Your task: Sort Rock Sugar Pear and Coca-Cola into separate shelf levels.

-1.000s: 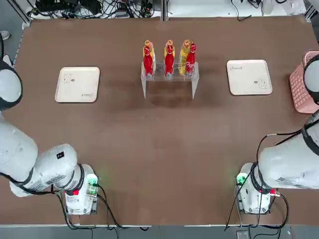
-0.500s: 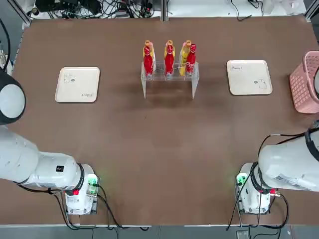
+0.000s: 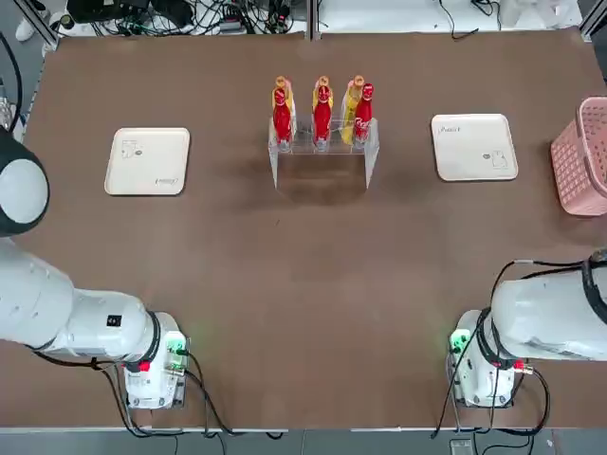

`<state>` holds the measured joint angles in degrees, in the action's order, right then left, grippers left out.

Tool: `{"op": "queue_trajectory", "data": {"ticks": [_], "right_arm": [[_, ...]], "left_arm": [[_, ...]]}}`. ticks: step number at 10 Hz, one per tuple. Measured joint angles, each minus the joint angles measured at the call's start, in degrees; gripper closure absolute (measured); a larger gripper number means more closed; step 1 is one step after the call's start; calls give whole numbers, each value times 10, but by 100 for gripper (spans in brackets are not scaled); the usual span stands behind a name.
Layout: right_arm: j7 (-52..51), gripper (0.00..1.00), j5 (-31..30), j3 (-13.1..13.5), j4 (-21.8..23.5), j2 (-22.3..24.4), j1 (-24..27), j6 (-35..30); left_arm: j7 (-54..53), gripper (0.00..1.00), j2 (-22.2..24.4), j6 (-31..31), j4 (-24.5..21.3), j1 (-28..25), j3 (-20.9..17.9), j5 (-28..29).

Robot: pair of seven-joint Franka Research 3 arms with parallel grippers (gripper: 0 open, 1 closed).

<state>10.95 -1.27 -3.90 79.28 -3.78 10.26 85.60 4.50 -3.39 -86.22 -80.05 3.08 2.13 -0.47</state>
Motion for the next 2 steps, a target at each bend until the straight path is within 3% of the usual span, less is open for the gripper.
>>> {"op": "queue_trajectory", "data": {"ticks": [2], "right_arm": [[0,0,3,15,5,-1,-5,0]], "left_arm": [[0,0,0,0,0,0,0,0]]}}
